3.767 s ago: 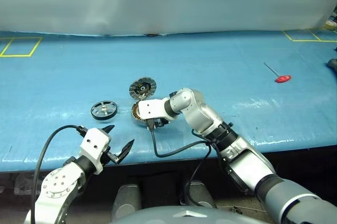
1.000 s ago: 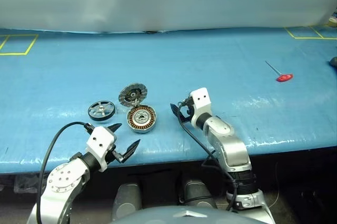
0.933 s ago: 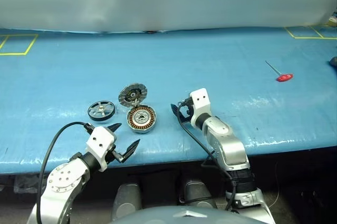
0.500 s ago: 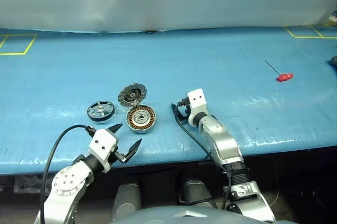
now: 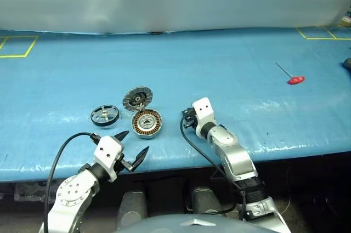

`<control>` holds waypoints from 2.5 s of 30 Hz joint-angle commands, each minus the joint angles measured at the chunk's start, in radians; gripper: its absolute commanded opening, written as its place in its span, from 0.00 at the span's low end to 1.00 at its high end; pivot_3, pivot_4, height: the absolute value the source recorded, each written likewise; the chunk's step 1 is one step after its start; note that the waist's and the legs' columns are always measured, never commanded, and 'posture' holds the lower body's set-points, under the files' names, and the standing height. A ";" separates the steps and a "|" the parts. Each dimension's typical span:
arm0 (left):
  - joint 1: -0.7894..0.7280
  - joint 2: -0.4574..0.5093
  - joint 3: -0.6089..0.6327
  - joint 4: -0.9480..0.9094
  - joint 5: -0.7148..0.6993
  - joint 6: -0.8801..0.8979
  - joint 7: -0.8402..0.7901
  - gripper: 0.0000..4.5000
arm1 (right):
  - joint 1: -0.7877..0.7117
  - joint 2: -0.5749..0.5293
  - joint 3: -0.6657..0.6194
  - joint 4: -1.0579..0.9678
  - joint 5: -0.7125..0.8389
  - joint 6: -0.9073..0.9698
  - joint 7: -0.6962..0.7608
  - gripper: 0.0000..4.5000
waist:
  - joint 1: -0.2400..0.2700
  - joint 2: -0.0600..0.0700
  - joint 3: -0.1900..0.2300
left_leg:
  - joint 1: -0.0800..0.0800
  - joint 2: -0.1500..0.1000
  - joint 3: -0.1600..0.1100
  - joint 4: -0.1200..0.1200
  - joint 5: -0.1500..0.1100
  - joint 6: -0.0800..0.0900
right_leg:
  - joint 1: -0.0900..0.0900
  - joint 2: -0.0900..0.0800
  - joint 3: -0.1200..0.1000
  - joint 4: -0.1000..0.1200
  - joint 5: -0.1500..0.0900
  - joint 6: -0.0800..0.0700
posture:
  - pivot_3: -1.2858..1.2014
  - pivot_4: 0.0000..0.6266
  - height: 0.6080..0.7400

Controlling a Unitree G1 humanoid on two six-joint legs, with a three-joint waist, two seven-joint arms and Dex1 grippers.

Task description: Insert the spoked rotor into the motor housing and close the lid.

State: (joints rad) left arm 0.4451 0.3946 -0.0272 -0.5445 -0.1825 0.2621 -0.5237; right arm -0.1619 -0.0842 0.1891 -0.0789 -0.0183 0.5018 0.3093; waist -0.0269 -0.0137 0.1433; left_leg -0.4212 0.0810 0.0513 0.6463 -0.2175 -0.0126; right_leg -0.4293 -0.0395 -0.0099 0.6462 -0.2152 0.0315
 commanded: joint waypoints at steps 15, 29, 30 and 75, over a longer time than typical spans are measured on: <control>0.039 -0.067 -0.009 0.123 0.017 -0.230 0.029 1.00 | -0.162 0.037 0.150 -0.214 0.079 0.108 0.085 0.15 | 0.003 0.000 0.000 | 0.000 0.000 -0.001 0.000 0.000 0.000 | 0.000 0.000 0.000 0.000 0.000 0.000 | 0.52 0.24 1.00; 0.053 -0.062 -0.011 0.131 0.011 -0.248 0.030 1.00 | -0.144 0.065 0.268 -0.101 0.076 0.101 0.111 0.15 | 0.002 0.000 0.000 | 0.000 0.000 -0.001 0.000 0.000 0.000 | 0.000 0.000 -0.001 0.000 0.000 0.000 | 0.52 0.24 1.00; 0.054 -0.062 -0.011 0.131 0.011 -0.248 0.029 1.00 | -0.144 0.067 0.268 -0.093 0.076 0.099 0.110 0.15 | 0.002 0.000 0.000 | 0.000 0.000 -0.001 0.001 0.000 0.000 | -0.001 0.000 -0.001 0.000 0.000 0.000 | 0.52 0.24 1.00; 0.041 -0.071 -0.018 0.154 -0.006 -0.247 0.012 1.00 | -0.144 0.075 0.252 -0.018 0.065 0.080 0.094 0.15 | 0.002 -0.001 0.000 | 0.000 0.001 -0.001 0.001 0.000 0.000 | -0.001 0.000 -0.001 0.000 0.000 0.000 | 0.52 0.24 1.00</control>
State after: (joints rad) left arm 0.4878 0.3236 -0.0421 -0.3893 -0.1772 0.0295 -0.5051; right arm -0.2949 -0.0113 0.4527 -0.0656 0.0466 0.5774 0.4089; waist -0.0247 -0.0143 0.1429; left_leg -0.4209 0.0816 0.0506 0.6470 -0.2177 -0.0125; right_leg -0.4299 -0.0390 -0.0106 0.6463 -0.2152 0.0314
